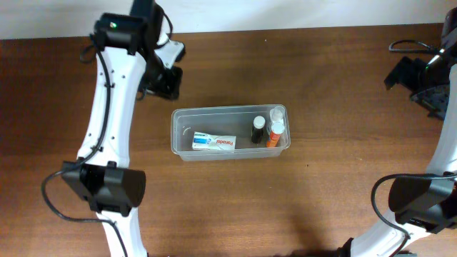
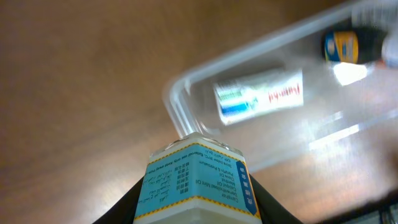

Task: Pack container
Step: 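Carry the jar over the container and lower it beside the box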

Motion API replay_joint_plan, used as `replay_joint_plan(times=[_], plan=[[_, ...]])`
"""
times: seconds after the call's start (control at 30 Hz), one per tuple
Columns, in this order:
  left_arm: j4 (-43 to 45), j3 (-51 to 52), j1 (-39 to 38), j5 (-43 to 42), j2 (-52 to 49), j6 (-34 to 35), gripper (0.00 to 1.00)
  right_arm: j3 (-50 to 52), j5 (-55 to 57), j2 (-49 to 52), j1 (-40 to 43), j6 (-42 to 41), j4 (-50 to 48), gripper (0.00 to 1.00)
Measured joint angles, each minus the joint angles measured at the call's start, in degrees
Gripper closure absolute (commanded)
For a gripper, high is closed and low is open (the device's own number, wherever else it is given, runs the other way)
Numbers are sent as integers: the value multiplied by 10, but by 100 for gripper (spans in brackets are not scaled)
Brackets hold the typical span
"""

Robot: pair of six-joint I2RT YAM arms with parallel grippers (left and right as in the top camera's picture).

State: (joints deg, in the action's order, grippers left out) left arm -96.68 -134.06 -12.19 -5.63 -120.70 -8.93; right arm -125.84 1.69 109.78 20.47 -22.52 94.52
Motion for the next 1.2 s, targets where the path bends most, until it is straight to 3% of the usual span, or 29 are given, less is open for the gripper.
replay_joint_plan(times=[0.33,1.2], plan=[[76,151,-50,0,2,15,72,0,0,0,0,0,0,2],[289,345,-66,8,2,122,79,0,0,0,0,0,0,2]])
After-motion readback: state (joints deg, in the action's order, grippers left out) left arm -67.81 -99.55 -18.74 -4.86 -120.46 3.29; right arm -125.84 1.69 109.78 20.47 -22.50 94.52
